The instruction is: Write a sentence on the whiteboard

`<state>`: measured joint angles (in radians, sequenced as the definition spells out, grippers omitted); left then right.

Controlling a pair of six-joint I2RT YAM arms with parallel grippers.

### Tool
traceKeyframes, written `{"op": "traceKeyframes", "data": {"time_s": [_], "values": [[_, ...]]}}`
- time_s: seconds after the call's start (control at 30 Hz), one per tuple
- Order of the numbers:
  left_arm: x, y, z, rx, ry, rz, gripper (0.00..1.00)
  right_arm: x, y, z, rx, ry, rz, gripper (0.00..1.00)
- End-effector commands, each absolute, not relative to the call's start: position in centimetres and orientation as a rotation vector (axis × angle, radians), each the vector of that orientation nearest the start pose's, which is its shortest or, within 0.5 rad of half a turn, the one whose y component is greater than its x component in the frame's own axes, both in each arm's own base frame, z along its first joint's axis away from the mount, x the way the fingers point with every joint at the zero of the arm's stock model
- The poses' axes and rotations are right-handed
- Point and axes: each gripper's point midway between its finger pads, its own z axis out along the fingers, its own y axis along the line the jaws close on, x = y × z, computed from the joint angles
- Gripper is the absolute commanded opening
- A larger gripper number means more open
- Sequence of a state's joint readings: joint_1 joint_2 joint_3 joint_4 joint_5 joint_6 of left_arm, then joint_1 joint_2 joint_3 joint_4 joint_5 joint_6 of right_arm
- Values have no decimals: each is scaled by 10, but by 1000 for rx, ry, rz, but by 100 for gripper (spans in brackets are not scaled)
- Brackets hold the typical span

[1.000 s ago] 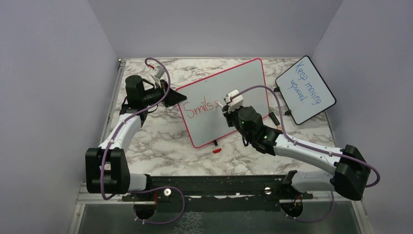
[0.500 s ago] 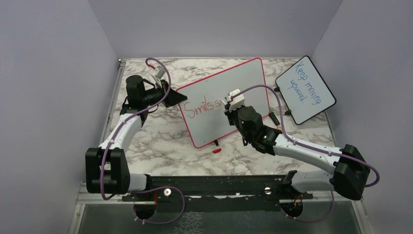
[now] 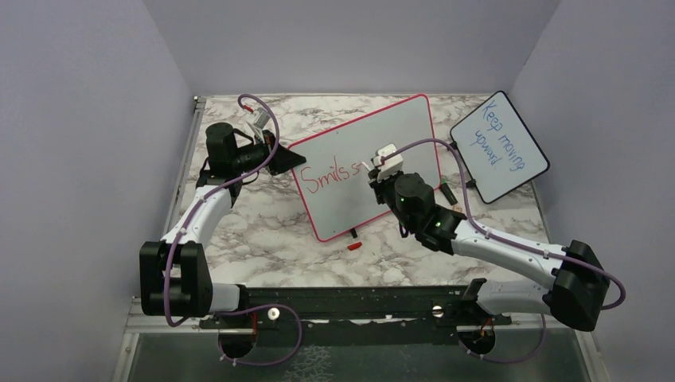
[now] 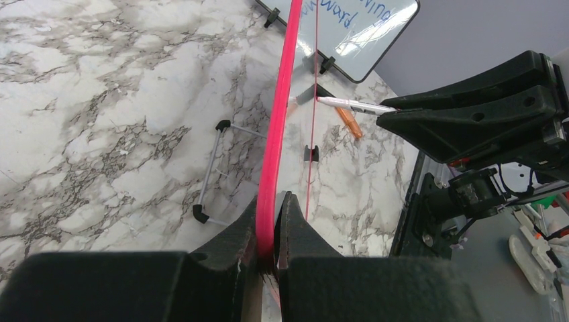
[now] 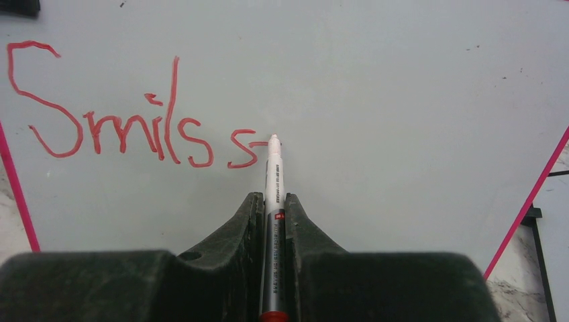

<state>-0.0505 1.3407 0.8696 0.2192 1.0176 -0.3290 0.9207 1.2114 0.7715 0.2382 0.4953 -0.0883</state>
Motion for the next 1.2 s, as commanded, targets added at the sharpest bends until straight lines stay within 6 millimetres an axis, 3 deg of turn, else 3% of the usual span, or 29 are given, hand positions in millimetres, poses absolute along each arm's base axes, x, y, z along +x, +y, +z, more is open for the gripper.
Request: {"op": "traceKeyframes", "data": {"time_s": [0.0,0.57,1.17], "values": [[348,-167,199,472,1878,-1041,0,303,264,242,-531,1620,225,1],[348,-167,200,474,1878,-1045,0,317,269,244,-507,1603,183,1],[348,-167,199,472,1879,-1044,0,298,257,206,-580,1727,182,1]]}}
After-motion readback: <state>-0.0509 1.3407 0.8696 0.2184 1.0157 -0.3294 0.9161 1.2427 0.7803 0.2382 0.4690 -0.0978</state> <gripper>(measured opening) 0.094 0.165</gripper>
